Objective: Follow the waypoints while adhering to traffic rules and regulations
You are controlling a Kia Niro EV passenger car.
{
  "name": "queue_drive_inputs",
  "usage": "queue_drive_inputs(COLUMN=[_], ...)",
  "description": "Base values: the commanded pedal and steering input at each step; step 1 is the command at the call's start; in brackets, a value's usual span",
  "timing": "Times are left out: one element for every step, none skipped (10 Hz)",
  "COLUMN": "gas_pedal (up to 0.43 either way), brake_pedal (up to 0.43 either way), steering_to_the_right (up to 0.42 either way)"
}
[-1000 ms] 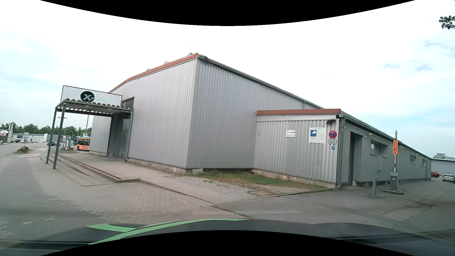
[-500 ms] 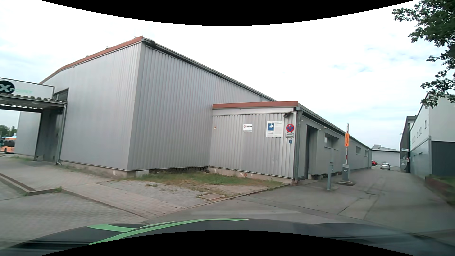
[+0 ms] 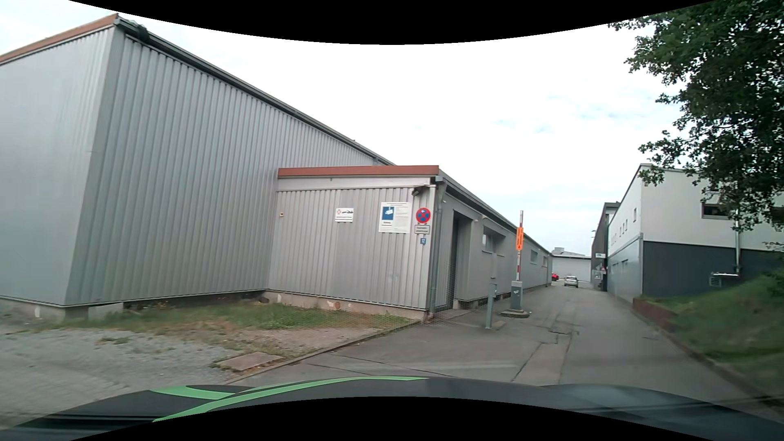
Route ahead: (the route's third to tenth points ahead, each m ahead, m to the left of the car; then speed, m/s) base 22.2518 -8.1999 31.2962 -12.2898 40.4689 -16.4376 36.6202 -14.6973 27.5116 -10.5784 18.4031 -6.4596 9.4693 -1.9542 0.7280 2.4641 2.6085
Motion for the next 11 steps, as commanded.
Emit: queue_drive_inputs(gas_pedal=[0.067, 0.067, 0.059, 0.059, 0.059, 0.059, 0.059, 0.059, 0.059, 0.059, 0.059], brake_pedal=[0.000, 0.000, 0.000, 0.000, 0.000, 0.000, 0.000, 0.000, 0.000, 0.000, 0.000], steering_to_the_right=[0.648, 0.645, 0.641, 0.628, 0.604, 0.575, 0.528, 0.482, 0.431, 0.380, 0.335])
